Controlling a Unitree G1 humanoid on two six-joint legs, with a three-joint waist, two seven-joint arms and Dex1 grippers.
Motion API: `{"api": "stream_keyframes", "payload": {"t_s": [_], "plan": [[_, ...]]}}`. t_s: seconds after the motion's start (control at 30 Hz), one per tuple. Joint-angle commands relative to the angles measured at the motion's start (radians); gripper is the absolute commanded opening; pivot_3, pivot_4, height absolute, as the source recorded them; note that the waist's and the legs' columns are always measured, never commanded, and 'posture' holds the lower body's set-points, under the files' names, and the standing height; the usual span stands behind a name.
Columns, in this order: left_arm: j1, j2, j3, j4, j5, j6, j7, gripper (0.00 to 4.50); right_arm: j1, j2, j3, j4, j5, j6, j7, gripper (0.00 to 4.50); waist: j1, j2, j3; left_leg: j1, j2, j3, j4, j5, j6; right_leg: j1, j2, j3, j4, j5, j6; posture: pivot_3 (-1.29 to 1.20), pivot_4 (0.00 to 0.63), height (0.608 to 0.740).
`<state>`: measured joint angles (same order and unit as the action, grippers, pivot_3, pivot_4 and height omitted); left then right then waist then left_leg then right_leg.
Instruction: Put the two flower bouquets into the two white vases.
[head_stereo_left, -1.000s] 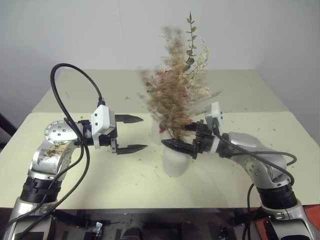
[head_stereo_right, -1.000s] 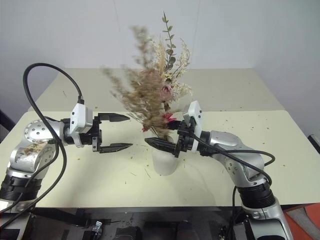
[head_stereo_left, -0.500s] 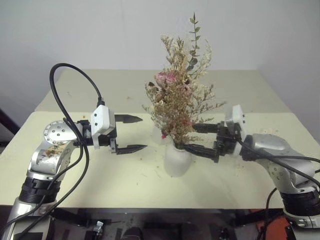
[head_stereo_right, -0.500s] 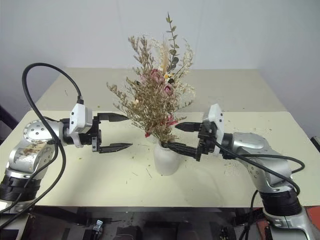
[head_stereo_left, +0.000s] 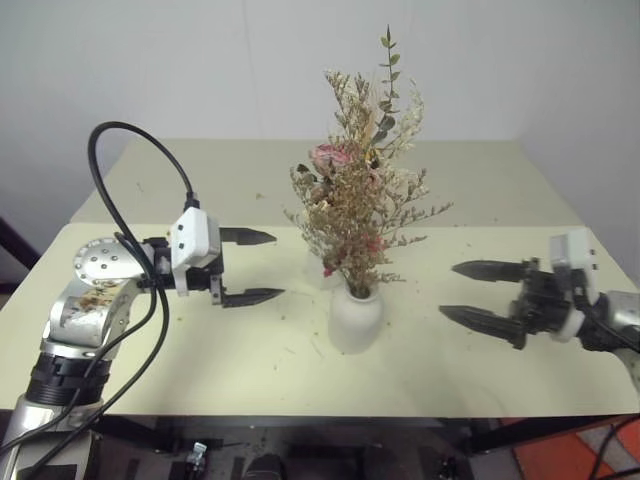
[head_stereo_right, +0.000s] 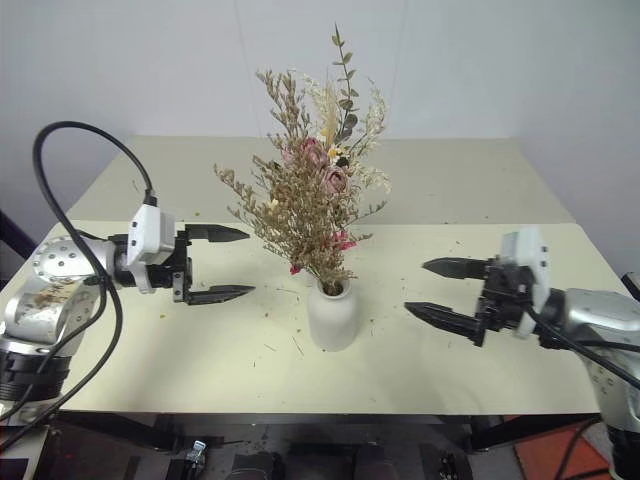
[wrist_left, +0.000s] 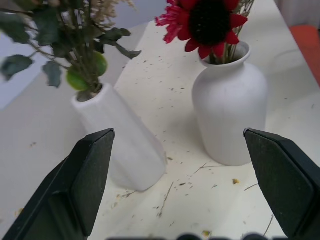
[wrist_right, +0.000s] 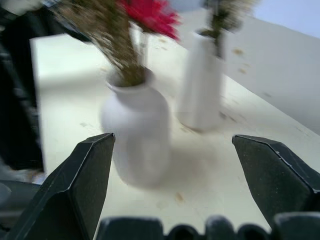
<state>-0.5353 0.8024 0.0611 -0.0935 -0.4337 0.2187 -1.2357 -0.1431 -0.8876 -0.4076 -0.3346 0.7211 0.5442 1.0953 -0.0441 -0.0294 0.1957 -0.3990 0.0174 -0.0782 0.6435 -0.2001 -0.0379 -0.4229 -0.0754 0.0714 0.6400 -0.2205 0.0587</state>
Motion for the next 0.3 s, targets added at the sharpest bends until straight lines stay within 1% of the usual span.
{"api": "stream_keyframes", "payload": {"t_s": [0.03, 0.17, 0.23, 0.3], "plan": [[0.009, 0.027, 0.051, -0.013, -0.022, -0.005, 0.001, 4.50, 0.070, -0.046, -0.136, -0.010, -0.013, -0.010, -0.007, 4.47, 0.001, 0.000, 0.000, 0.000, 0.000, 0.000, 0.000, 0.000, 0.000, 0.000, 0.000, 0.000, 0.000, 0.000, 0.000, 0.00, 0.150, 0.740], [0.012, 0.046, 0.059, -0.004, -0.006, -0.010, 0.001, 4.50, 0.154, -0.055, -0.213, -0.010, -0.042, -0.022, -0.024, 4.47, 0.002, 0.000, 0.000, 0.000, 0.000, 0.000, 0.000, 0.000, 0.000, 0.001, 0.000, 0.000, 0.000, 0.000, 0.000, 0.00, 0.150, 0.740], [0.019, 0.058, 0.080, -0.019, -0.018, 0.003, 0.005, 4.50, 0.164, -0.044, -0.214, -0.010, -0.052, -0.020, -0.052, 4.47, -0.002, 0.000, 0.000, 0.000, 0.000, 0.000, 0.000, 0.000, 0.000, 0.001, 0.000, 0.000, 0.000, 0.000, 0.000, 0.00, 0.150, 0.740], [0.033, 0.078, 0.110, -0.046, -0.039, 0.037, 0.018, 4.50, 0.145, -0.035, -0.188, -0.002, -0.056, -0.012, -0.085, 4.47, -0.004, 0.000, 0.000, 0.001, 0.000, 0.000, 0.000, 0.000, 0.000, 0.001, 0.000, 0.000, 0.000, 0.000, 0.000, 0.00, 0.150, 0.740]]}}
